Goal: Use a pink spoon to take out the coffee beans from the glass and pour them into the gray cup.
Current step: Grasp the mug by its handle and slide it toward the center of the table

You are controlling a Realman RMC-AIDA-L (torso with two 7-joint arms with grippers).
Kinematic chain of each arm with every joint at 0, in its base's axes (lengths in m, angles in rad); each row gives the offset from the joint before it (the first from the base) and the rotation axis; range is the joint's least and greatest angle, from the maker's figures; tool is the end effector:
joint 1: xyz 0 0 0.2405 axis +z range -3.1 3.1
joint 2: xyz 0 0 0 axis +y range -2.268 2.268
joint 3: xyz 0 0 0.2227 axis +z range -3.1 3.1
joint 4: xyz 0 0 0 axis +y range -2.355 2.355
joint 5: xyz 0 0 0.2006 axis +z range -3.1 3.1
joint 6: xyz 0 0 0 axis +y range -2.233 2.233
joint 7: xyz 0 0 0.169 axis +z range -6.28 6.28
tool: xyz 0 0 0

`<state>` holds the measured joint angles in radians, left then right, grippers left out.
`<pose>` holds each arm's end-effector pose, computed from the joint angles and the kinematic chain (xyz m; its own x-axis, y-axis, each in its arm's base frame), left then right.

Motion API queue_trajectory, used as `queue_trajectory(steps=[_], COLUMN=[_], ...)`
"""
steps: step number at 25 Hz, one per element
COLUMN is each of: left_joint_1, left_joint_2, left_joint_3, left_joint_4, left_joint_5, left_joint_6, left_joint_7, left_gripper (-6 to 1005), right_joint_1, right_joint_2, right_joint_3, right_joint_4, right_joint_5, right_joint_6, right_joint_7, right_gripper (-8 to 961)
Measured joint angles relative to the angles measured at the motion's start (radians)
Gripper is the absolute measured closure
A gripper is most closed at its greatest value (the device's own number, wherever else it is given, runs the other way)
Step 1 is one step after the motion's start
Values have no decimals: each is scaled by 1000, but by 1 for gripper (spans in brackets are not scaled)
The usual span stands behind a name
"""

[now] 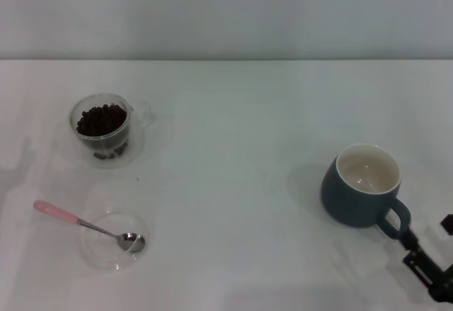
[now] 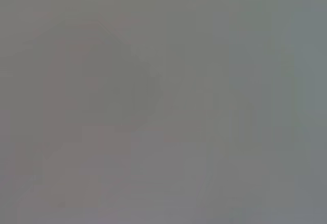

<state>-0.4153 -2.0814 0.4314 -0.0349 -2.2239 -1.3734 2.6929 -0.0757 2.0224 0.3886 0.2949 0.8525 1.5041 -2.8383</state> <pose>-0.3162 0.3123 0.0411 0.5095 -0.1266 0.8511 0.8523 -0.0616 -0.5194 0.3198 0.1573 -0.0275 0.5433 -0.0964 -0.8340 -0.8201 -0.2737 -0.5026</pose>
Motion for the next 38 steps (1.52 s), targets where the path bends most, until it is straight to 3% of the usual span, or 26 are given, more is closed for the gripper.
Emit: queue_trajectory(steps=[17, 38], left_joint_1=[7, -1], left_joint_2=[-4, 1], left_joint_3=[4, -2], left_joint_4=[-9, 0], left_joint_5=[6, -3], left_joint_6=[-12, -12], left_joint_7=[-2, 2], left_gripper=[107, 108], right_joint_1=[86, 149], right_joint_2=[-6, -10], right_joint_3=[-13, 2], right_joint_4=[-9, -60], right_joint_5=[15, 105], right_joint_6=[-150, -167], right_joint_7=[-13, -7], right_gripper=[89, 94])
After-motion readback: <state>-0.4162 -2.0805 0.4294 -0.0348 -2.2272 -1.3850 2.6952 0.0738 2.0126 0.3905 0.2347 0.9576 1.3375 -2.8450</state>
